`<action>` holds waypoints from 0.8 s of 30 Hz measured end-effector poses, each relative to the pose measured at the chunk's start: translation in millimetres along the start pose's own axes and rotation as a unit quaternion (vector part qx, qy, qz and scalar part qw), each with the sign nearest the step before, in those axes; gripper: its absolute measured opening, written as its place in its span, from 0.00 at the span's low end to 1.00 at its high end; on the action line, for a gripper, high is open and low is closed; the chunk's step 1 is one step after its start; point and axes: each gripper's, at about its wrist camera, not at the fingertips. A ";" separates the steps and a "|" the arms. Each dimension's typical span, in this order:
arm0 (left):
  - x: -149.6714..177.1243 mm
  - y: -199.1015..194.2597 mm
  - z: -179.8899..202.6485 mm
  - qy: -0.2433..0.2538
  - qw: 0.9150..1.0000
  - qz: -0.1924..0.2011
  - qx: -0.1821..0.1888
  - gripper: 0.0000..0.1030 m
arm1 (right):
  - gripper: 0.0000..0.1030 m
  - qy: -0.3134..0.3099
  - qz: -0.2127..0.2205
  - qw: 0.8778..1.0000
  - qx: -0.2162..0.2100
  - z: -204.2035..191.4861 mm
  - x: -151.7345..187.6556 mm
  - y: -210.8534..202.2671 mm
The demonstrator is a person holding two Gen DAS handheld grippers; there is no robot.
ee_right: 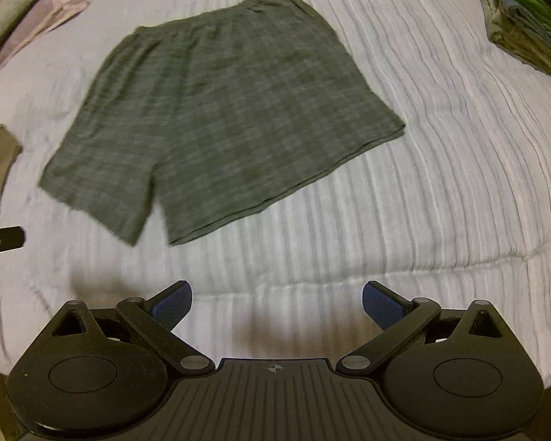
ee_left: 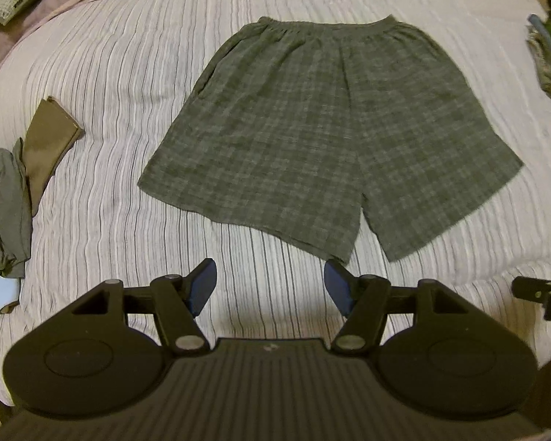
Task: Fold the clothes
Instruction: 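Move both tools down toward the leg hems of the shorts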
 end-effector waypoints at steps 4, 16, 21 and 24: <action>-12.7 10.8 2.3 -0.013 1.000 -0.006 -0.002 0.59 | 0.99 0.006 0.004 1.000 -0.004 19.3 -20.7 10.0; -50.0 29.6 -5.9 -0.003 1.000 0.023 0.007 0.59 | 0.98 0.041 0.114 0.991 -0.059 84.7 -85.8 13.1; -77.5 52.5 -14.3 0.016 0.999 0.044 0.019 0.59 | 0.98 0.052 0.155 0.982 -0.099 104.1 -98.0 27.0; -94.5 69.3 -20.6 0.031 0.998 0.052 0.032 0.59 | 0.79 0.056 0.174 0.977 -0.113 112.8 -105.1 39.1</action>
Point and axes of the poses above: each gripper's, at about its wrist camera, not at the fingertips, and y roughly the way its jaws point, z to its right, x to its underside, and after that the axes turned 14 degrees about -z, right-handed
